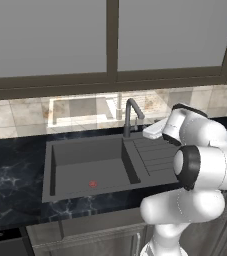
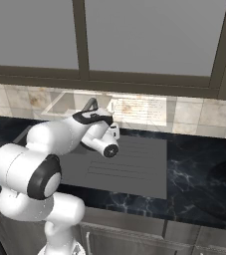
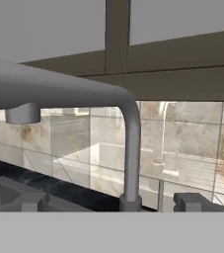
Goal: Soak the sponge with water for a few seconds and then drop it inside the sink.
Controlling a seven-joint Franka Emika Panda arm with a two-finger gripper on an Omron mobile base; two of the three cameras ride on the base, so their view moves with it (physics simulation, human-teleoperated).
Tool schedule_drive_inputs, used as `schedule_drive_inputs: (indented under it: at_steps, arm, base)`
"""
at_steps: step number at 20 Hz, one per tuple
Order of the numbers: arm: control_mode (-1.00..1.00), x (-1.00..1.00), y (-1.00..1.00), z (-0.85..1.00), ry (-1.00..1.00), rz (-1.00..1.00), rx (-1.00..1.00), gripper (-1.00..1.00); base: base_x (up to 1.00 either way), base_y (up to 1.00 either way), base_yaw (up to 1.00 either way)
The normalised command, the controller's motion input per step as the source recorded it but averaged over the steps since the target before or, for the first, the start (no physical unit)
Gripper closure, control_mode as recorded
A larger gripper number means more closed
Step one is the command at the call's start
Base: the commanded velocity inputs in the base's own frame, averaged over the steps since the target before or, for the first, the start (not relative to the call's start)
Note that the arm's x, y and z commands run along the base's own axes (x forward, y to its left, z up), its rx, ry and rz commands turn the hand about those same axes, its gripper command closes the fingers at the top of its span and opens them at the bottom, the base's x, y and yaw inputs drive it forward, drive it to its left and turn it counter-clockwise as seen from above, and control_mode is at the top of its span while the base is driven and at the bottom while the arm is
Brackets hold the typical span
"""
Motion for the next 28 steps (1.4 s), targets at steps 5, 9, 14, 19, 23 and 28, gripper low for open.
schedule_drive_inputs:
  at_steps: [5, 9, 14, 19, 23, 28]
  arm:
    - [-1.00, 0.09, 0.00, 0.00, 0.00, 0.00, 0.00, -1.00]
    - [-1.00, 0.05, 0.00, 0.00, 0.00, 0.00, 0.00, -1.00]
    - [-1.00, 0.16, 0.00, 0.00, 0.00, -0.01, 0.00, -1.00]
    - [-1.00, 0.21, 0.00, 0.00, 0.00, -0.07, 0.00, -1.00]
    - [-1.00, 0.09, 0.00, 0.00, 0.00, -0.14, 0.00, -1.00]
    - [-1.00, 0.03, 0.00, -0.06, 0.00, -0.15, 0.00, -1.00]
  base:
    - [0.00, 0.00, 0.00]
    - [0.00, 0.00, 0.00]
    - [0.00, 0.00, 0.00]
    - [0.00, 0.00, 0.00]
    - [0.00, 0.00, 0.00]
    - [0.00, 0.00, 0.00]
